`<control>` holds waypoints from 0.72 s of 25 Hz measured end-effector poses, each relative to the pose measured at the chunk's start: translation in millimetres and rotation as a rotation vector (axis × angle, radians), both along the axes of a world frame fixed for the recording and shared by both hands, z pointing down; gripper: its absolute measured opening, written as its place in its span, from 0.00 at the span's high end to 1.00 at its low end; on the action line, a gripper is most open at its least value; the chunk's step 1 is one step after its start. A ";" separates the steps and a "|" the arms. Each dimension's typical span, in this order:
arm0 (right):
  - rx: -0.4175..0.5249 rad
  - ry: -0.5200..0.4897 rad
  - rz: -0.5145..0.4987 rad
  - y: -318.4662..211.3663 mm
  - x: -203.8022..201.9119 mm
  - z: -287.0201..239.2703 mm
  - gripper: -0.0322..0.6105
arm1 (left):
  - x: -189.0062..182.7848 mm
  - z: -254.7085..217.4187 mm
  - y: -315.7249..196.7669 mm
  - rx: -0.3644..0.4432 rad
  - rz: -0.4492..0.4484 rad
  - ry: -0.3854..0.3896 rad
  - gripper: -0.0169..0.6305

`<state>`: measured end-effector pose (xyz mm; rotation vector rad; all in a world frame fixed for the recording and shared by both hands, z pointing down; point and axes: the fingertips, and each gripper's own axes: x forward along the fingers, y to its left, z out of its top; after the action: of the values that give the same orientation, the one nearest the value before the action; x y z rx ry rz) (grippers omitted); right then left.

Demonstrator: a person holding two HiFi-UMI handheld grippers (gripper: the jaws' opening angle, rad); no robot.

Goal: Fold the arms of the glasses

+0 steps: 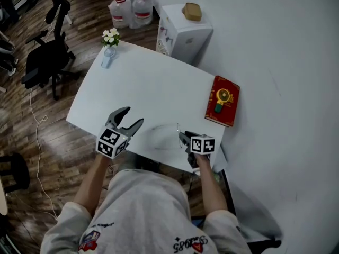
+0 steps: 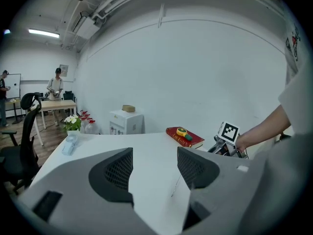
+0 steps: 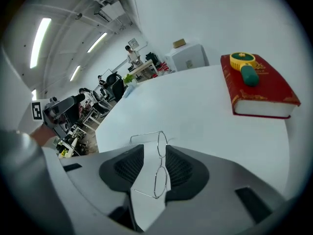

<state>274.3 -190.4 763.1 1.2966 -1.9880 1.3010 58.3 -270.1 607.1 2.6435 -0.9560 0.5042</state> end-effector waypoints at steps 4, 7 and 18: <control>-0.078 -0.057 0.018 -1.6 -0.8 18.1 0.73 | -9.5 6.4 2.0 -0.016 -0.027 -0.007 0.54; -0.139 -0.086 0.024 -2.6 -3.7 28.7 0.73 | -19.1 10.3 1.7 -0.025 -0.048 -0.013 0.54; -0.304 -0.181 0.036 8.1 -9.2 46.3 0.82 | -36.3 14.4 1.6 -0.039 -0.087 -0.006 0.54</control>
<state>265.1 -182.3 809.4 1.1073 -1.7961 1.7131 22.0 -268.5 621.5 2.5544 -1.0470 0.5055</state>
